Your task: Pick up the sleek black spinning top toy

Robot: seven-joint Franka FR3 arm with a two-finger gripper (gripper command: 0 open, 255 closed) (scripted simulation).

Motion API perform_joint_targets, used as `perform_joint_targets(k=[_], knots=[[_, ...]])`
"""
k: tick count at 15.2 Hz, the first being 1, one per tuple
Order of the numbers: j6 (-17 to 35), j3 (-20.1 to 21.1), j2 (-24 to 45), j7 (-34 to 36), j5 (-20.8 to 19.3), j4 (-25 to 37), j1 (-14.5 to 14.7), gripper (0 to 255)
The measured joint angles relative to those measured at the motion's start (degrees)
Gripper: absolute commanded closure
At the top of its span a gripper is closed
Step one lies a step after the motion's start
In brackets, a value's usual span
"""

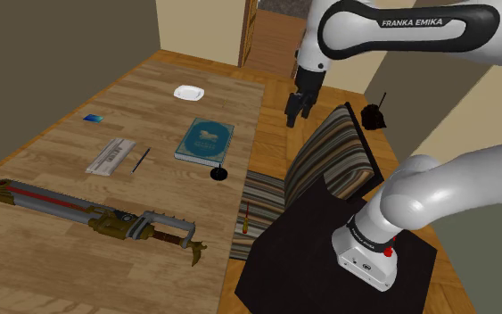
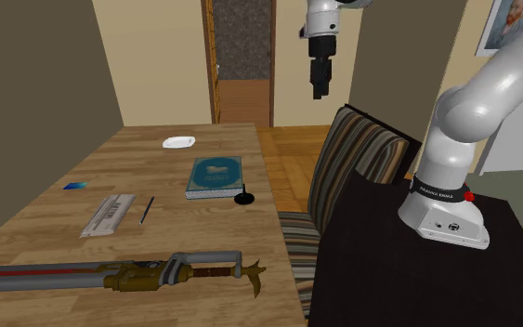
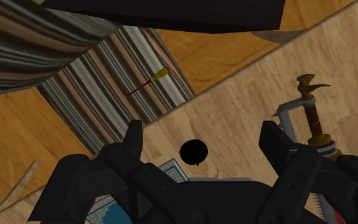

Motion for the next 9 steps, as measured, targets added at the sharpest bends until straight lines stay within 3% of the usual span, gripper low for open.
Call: perform_joint_targets(k=[9], knots=[[13.37,-0.79,18.21,-1.68,3.83,2.74,0.51,0]])
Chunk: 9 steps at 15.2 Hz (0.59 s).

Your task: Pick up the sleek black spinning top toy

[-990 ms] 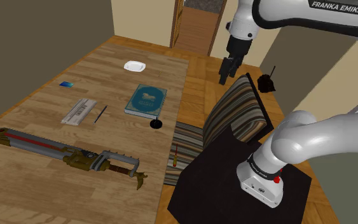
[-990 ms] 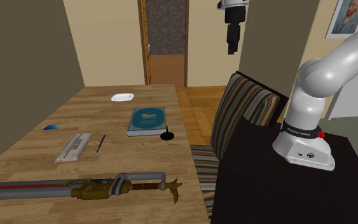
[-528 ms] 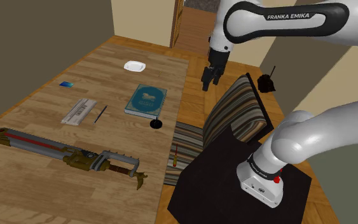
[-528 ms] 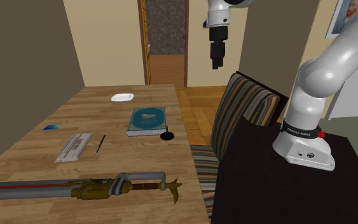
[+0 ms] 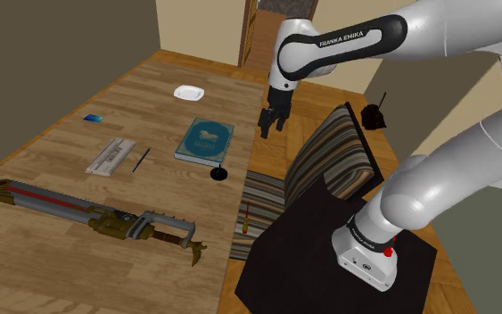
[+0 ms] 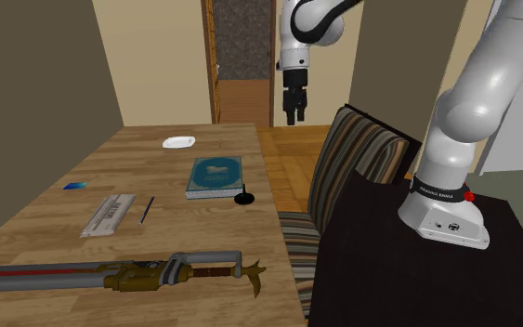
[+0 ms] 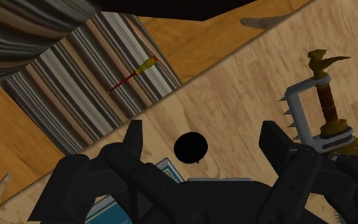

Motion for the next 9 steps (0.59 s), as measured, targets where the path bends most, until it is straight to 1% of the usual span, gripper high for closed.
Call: perform_joint_targets(k=[5,9], knots=[[6.09,-0.13,12.28,-1.51,2.76,4.96,0.36,0],[9.04,0.0,20.97,-2.76,5.05,9.7,0.41,0]])
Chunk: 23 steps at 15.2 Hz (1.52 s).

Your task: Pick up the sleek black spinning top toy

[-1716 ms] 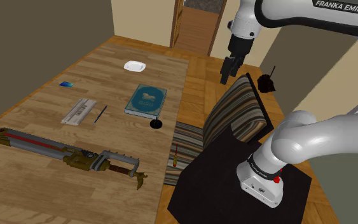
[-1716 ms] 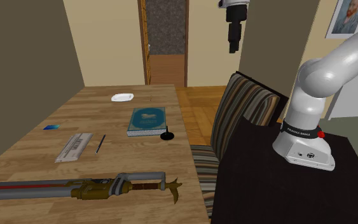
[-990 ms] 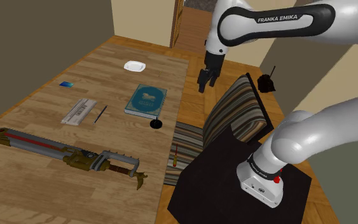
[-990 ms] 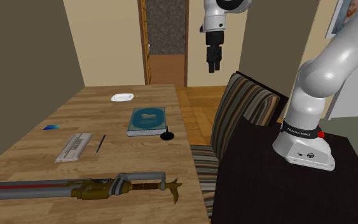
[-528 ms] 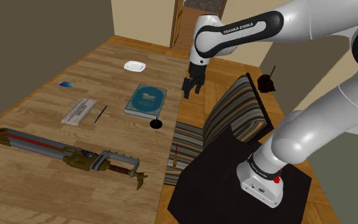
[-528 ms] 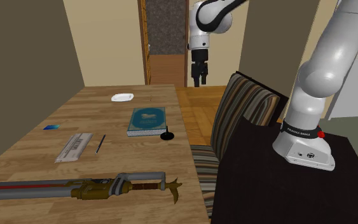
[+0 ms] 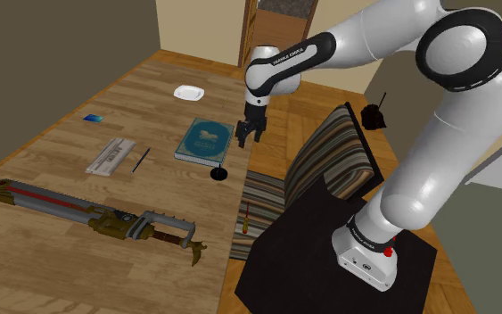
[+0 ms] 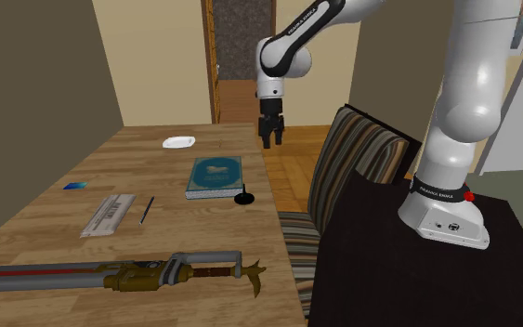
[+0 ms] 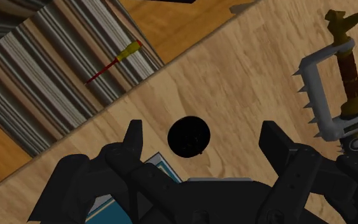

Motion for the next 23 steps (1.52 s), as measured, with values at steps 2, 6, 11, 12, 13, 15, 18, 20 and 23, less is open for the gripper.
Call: perform_joint_targets(k=[2,6,11,12,13,15,18,20,23], knots=[[1.74,0.16,5.45,-0.88,1.22,3.15,-0.12,0],[3.36,0.79,14.24,-1.81,3.28,9.33,-0.32,0],[4.37,1.82,26.1,-2.49,5.32,18.94,-0.65,0],[4.39,1.99,28.07,-2.71,5.64,20.62,-0.84,0],[4.22,2.19,31.11,-2.62,5.86,23.69,-0.84,0],[4.04,2.45,34.37,-2.71,6.19,26.73,-0.97,0],[4.94,2.6,37.21,-3.02,6.39,28.56,-0.99,0],[5.64,2.68,38.54,-3.2,6.48,29.16,-0.95,0],[6.44,2.73,39.88,-3.53,6.58,29.64,-1.0,255]])
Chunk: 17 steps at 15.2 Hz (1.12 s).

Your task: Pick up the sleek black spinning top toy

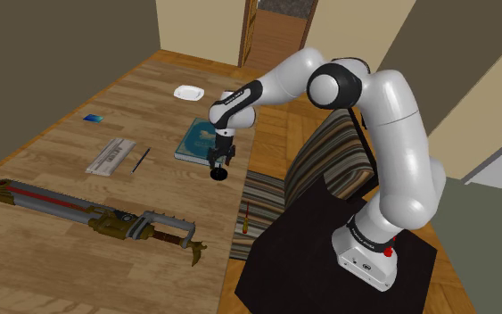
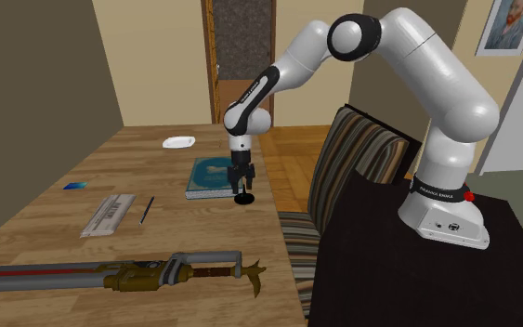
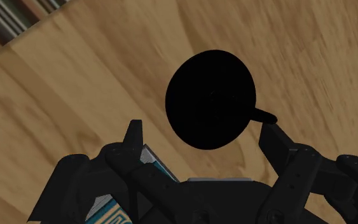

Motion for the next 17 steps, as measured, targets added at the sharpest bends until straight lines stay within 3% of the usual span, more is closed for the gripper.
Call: perform_joint_targets(k=[10,17], knots=[[0.19,-0.08,0.24,-0.03,-0.01,0.27,-0.05,255],[-2.13,-0.13,-3.84,0.84,-0.22,-1.57,0.09,255]])
